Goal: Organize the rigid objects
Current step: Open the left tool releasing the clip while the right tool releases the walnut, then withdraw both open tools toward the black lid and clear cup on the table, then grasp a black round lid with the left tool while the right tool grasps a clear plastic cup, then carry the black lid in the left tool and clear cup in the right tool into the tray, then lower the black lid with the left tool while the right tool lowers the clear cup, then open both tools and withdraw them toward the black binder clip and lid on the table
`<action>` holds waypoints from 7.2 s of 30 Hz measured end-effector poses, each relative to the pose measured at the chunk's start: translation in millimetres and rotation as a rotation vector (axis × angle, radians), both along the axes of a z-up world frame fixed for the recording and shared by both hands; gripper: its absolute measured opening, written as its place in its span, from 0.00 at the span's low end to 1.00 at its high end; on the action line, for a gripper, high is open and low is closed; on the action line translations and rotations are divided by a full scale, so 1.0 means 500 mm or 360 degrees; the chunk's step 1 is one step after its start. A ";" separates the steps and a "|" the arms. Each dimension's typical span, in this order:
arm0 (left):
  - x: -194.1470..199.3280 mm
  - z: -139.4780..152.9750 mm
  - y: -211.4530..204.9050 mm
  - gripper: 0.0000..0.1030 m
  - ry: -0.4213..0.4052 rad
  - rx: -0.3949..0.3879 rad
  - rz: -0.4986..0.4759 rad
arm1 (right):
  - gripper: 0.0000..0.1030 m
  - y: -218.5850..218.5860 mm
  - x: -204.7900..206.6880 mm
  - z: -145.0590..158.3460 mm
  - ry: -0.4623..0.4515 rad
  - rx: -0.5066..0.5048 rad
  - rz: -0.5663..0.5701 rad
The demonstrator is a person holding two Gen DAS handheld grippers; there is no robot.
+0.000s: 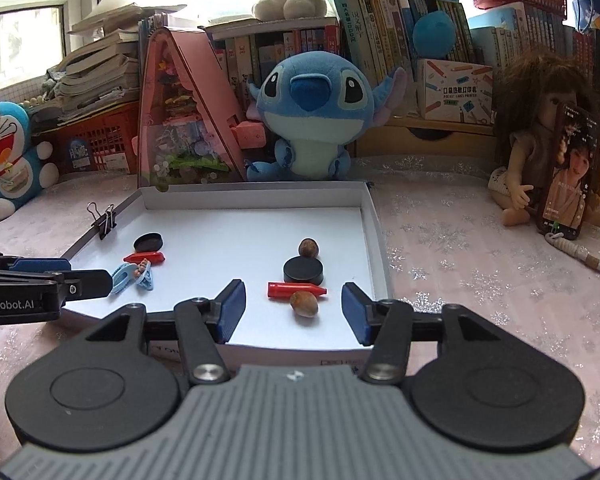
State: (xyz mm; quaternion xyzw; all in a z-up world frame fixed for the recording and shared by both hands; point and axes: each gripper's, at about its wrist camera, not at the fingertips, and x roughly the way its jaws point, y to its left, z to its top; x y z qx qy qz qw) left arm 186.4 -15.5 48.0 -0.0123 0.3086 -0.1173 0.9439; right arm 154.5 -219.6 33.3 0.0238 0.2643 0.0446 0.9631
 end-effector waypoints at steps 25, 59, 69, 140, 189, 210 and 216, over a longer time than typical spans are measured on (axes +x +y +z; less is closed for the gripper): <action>-0.279 -0.031 0.019 0.67 0.0039 -0.0008 -0.0252 | 0.77 0.016 -0.272 -0.027 -0.0093 -0.0056 0.0146; -0.342 -0.078 -0.034 0.29 -0.0002 0.0054 -0.0299 | 0.78 0.045 -0.380 -0.063 -0.0057 0.0020 0.0228; -0.335 -0.078 0.003 0.29 -0.0007 0.0044 -0.0200 | 0.62 0.086 -0.369 -0.077 -0.0021 0.0009 0.0308; 0.038 -0.010 -0.011 0.29 0.0085 -0.0010 0.0054 | 0.32 0.043 0.021 -0.002 0.0035 -0.0095 0.0041; 0.092 -0.067 -0.035 0.31 0.0126 0.0120 0.0089 | 0.49 0.033 0.092 -0.059 0.0191 -0.0062 -0.0021; -0.104 0.012 -0.014 0.76 -0.0030 0.0078 -0.0127 | 0.81 0.040 -0.088 0.023 -0.0076 -0.0166 0.0070; -0.173 0.010 -0.005 0.77 -0.0024 0.0042 -0.0183 | 0.82 0.041 -0.155 0.027 -0.0124 -0.0166 0.0113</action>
